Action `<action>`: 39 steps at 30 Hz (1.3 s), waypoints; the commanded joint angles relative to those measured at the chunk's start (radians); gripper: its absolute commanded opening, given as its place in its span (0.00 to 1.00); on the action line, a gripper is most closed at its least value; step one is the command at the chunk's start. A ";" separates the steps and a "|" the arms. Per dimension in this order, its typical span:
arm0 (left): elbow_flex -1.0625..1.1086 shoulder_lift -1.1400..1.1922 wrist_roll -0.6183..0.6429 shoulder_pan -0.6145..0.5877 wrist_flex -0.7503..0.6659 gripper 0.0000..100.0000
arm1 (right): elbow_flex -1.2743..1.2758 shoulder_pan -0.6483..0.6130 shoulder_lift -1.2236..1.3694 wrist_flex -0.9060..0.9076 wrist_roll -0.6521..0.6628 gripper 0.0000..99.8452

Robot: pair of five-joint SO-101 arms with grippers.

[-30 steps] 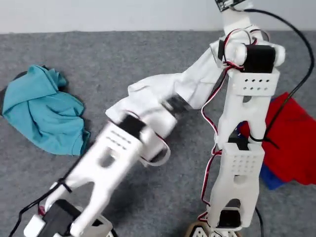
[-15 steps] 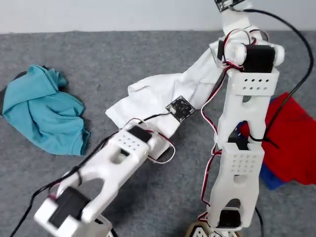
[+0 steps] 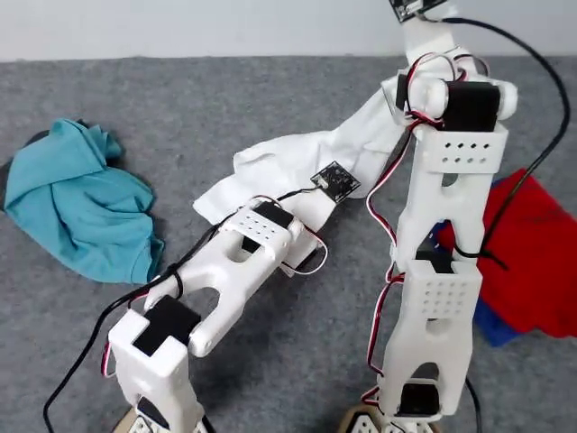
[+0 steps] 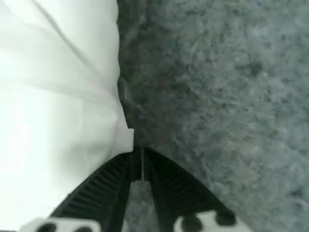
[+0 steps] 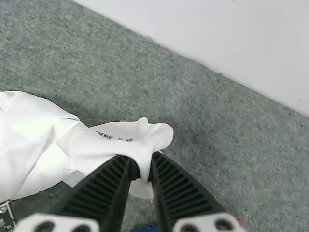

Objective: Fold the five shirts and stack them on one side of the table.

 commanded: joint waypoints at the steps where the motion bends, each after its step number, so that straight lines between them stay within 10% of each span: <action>1: -0.050 -0.006 -0.002 -0.008 0.040 0.02 | -0.005 0.010 -0.010 0.035 -0.008 0.01; 11: -0.259 -0.006 -0.014 -0.114 0.364 0.02 | -0.005 0.010 -0.008 0.035 -0.009 0.01; 39: -0.280 -0.040 -0.104 -0.072 0.543 0.12 | -0.003 0.005 -0.008 0.036 -0.009 0.01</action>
